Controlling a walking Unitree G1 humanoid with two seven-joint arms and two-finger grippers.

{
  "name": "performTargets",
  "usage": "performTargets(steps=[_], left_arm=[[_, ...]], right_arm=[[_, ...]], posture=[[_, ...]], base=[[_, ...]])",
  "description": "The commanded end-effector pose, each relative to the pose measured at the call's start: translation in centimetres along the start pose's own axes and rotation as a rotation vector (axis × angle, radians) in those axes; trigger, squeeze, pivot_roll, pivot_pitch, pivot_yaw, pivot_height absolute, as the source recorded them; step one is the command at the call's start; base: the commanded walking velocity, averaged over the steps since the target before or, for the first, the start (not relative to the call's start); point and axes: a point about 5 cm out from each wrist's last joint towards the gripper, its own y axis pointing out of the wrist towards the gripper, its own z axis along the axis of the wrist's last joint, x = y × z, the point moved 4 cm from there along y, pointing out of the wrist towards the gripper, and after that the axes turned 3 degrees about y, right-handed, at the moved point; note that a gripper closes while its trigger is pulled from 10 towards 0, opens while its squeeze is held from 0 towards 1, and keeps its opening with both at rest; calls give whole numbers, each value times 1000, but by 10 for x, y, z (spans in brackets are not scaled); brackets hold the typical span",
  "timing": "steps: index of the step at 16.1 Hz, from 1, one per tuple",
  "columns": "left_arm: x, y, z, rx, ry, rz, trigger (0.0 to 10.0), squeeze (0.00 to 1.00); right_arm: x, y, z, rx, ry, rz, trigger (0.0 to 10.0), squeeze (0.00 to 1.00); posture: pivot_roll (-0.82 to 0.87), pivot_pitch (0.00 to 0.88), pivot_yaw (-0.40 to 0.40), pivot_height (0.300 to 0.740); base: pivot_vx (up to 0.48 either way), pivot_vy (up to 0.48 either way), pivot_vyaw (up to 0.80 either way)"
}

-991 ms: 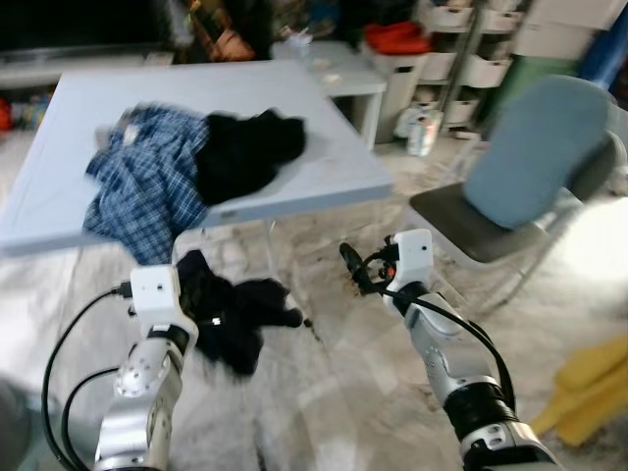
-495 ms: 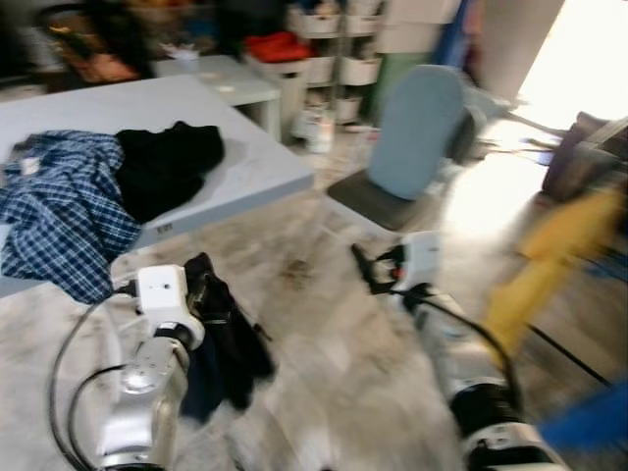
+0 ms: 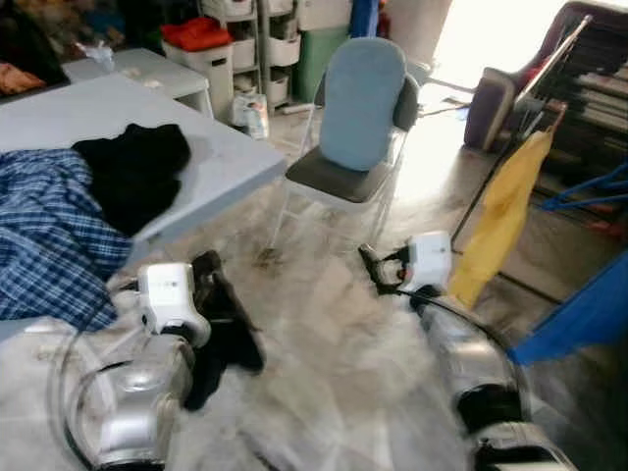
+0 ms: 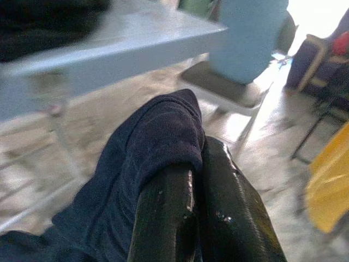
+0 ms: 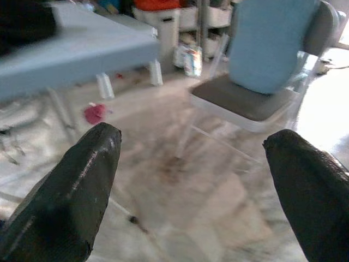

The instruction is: Hang hanger

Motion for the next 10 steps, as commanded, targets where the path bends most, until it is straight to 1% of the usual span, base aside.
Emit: performTargets(steps=[1,4,5,7,8,10], left_arm=[[9,5,11,40,5,-27,10000,0],[9,5,8,27,24,-38,10000,0],[11,5,6,18,32,-47,10000,0],[11,2,-1,10,58,-63,10000,0],[9,2,-2,9,68,-64,10000,0],[4,3,-3,6,82,-70,10000,0]], right_arm=[[10,0,7,12,-21,-23,10000,0],[11,0,7,14,-22,-32,10000,0],[12,0,7,16,-21,-39,10000,0],[16,-1,9,36,-17,-75,10000,0],[19,-1,10,42,-10,-103,10000,0],[23,-2,12,51,1,-135,10000,0]], posture=[[15,0,-54,740],[15,0,-53,740],[17,0,-51,740],[18,0,-33,740],[21,0,-21,740],[22,0,-7,740]], base=[[0,480,-800],[0,480,-800],[0,334,-800],[0,0,-800],[0,0,-800],[0,0,0]])
